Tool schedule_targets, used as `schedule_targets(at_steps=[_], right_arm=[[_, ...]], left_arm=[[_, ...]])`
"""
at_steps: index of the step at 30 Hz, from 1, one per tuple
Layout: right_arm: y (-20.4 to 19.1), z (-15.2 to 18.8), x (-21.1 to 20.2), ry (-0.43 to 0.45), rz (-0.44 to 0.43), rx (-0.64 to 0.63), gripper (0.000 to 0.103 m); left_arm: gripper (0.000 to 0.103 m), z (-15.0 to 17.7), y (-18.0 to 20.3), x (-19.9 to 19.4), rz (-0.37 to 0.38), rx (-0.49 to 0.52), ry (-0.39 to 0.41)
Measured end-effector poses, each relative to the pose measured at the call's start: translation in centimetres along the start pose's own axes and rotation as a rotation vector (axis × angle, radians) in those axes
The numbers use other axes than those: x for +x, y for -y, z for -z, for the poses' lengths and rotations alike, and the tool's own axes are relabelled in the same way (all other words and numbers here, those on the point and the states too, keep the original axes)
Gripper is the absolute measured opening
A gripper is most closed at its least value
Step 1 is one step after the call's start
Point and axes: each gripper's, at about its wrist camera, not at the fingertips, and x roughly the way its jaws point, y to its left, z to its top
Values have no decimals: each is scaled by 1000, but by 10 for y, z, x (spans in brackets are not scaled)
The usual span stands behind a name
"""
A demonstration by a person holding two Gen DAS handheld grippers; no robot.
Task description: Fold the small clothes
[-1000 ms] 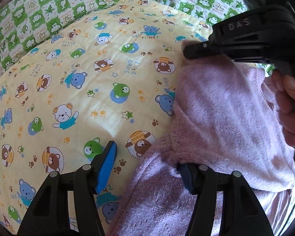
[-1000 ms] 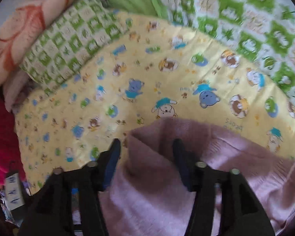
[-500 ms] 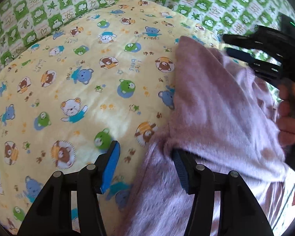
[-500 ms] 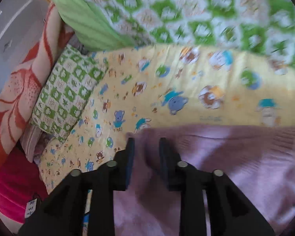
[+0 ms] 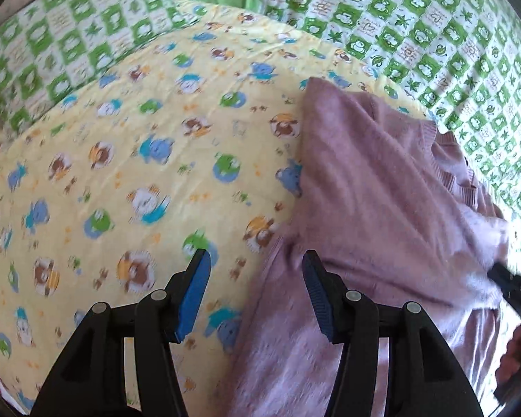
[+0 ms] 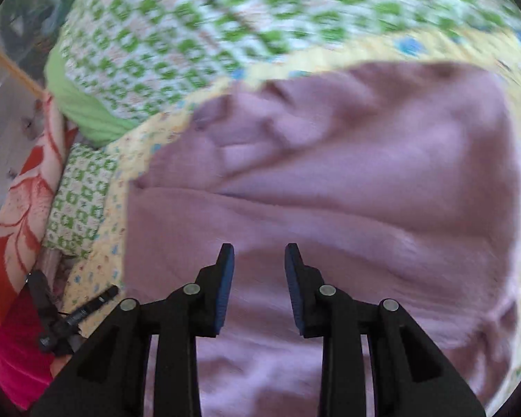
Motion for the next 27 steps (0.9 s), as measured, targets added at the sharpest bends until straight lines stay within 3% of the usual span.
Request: schedule_targets(at_steps=[3,6,8,11,13,16,20,27], right_arm=[[26,6,-10,10,59,31,31],[53,2,-11,23,163,33,31],[68,-6,-19,64,201,53,31],[73,-14,-43,138,195,106,32],[71,-11,-63,175,160,105,42],[66,5,-90,197,129,103,54],[60,44,-116,184,126,102,55],[67,140,-151,107,144,131,57]], left_arm=[[63,-15,13,17,-53,16,4],[65,-27,22,48,-133,63,-48],[65,-30,22,54,-141,71,-69],[64,-30,21,41,-126,69,-64],[66,-23,18,28,-105,70,-68],[68,-3,8,9,-84,87,-91],[73,38,-8,-15,-45,111,-144],[80,114,-46,-52,37,108,-258]])
